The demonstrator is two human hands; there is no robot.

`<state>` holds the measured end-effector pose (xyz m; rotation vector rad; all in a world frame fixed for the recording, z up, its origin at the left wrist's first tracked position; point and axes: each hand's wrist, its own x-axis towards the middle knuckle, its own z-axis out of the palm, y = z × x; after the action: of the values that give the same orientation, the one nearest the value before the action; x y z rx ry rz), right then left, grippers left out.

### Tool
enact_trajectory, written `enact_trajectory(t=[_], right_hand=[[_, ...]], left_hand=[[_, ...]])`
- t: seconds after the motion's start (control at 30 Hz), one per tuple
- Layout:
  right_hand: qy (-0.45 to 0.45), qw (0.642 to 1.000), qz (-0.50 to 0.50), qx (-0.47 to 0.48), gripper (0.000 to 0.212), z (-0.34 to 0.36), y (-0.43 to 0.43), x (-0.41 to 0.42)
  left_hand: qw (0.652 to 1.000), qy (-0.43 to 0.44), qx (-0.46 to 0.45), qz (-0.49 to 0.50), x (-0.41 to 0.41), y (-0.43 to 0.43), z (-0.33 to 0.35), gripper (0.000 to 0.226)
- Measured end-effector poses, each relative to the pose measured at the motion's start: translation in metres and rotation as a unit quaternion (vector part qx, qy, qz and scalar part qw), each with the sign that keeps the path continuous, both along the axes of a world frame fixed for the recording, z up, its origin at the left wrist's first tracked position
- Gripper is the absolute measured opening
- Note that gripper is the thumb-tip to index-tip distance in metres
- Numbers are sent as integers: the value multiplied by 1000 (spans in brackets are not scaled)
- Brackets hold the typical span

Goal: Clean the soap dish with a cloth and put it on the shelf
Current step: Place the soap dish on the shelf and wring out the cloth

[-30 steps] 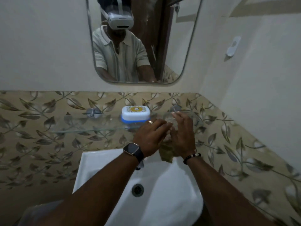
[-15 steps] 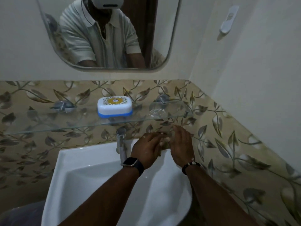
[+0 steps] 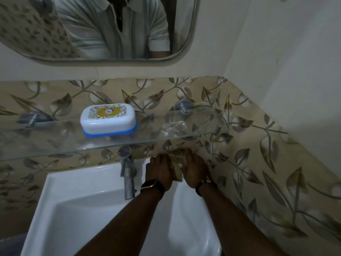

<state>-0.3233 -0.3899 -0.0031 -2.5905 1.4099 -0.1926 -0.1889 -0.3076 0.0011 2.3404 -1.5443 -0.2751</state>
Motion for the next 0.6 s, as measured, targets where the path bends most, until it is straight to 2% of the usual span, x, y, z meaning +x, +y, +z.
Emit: enact_trajectory(t=[0.07,0.17,0.3,0.37,0.5,0.53,0.6], right_hand=[[30,1000,6,-3,68,-9,-3,0],[19,1000,-2,-6,67,-14,-2,4],[-28,999,-25,21,67,-19,1,9],[-60,996,-41,60,69,-20,1,10],[-57,991,-75,95,72,-20,-3,5],[-74,990,-79,93,67,-20,-3,3],[-151,982,-74,82,35,-20,-1,-3]], left_hand=[[1000,10,7,18,0,-6,-5,48],[998,43,-10,41,0,-15,-7,44],[977,167,-79,109,-2,-19,-4,37],[965,213,-67,136,-2,-22,2,32],[973,207,-19,100,-8,-22,17,20],[970,220,-40,95,-12,-20,21,21],[961,247,-98,77,-19,-15,25,28]])
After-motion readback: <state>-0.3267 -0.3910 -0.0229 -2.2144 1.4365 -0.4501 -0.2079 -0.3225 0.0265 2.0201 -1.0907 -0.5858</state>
